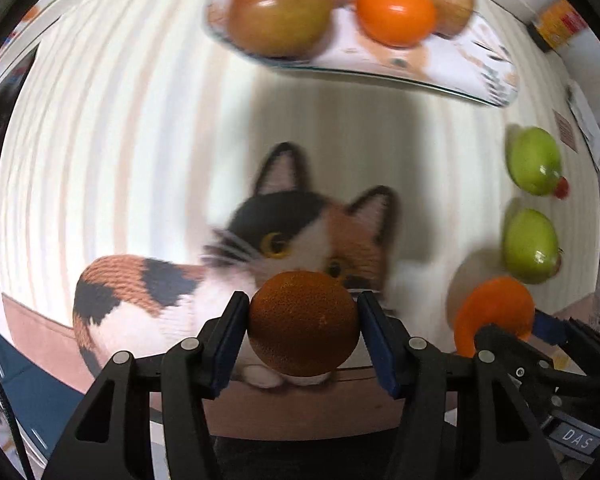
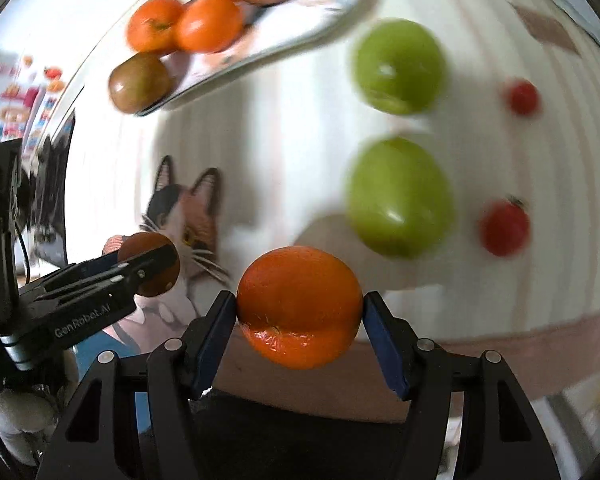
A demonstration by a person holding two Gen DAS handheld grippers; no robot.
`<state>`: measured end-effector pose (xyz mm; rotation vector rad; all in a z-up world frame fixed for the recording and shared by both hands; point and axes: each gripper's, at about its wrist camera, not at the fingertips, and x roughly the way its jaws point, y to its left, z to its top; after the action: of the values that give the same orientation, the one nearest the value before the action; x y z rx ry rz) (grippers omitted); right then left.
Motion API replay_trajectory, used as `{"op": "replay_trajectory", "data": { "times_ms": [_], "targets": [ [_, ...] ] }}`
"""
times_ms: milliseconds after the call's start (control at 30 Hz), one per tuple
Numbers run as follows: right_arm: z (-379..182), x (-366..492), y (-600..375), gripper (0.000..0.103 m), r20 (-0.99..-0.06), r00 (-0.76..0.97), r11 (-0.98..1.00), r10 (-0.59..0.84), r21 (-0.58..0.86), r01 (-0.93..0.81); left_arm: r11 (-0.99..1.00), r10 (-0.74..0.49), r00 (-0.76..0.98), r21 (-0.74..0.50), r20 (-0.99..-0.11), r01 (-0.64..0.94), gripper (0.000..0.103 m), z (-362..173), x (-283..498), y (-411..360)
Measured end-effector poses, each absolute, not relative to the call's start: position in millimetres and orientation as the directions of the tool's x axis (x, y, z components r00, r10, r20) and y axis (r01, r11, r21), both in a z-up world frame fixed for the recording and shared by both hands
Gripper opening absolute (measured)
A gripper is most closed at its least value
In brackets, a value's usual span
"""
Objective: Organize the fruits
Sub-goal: 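Grasp a tangerine with the right tool while the left tool grasps a brown kiwi, then set the tangerine and kiwi on the deer plate and open both tools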
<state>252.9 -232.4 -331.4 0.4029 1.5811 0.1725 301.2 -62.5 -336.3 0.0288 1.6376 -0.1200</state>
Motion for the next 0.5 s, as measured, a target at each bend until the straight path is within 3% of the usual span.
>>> {"op": "replay_trajectory", "data": {
  "times_ms": [333, 500],
  "targets": [
    [-337, 276, -207, 0.068, -0.959, -0.044, 0.960, 0.281, 0.280, 0.020, 0.996, -0.087, -0.064, -0.088, -0.994, 0.021, 0.053, -337, 302, -38],
    [-322, 282, -210, 0.068, -0.956, -0.008, 0.956, 0.293, 0.293, 0.016, 0.988, -0.154, -0.012, -0.155, -0.988, 0.016, 0.053, -302, 316, -35]
  ]
}}
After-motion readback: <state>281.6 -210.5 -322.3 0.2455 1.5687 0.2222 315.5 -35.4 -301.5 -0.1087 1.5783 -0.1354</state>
